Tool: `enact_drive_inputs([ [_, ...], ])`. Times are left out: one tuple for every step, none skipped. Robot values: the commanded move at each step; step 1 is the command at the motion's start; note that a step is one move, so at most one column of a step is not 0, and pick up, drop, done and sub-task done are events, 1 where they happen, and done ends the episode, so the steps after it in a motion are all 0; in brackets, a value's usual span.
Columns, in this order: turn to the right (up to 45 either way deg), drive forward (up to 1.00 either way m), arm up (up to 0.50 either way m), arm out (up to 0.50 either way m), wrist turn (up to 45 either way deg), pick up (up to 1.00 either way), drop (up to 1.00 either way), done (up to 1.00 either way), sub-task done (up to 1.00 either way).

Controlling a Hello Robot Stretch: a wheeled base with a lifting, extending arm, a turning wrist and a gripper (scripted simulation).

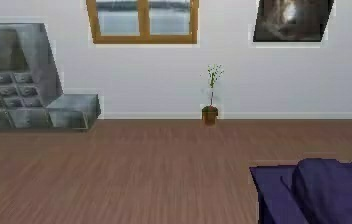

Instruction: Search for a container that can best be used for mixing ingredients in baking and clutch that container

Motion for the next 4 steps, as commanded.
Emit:
enact_drive_inputs([
  [-45.0,0.0,0.0,0.0,0.0,0.0,0.0,0.0,0.0],
  [-45.0,0.0,0.0,0.0,0.0,0.0,0.0,0.0,0.0],
  [0.0,0.2,0.0,0.0,0.0,0.0,0.0,0.0,0.0],
  [-9.0,0.0,0.0,0.0,0.0,0.0,0.0,0.0,0.0],
])
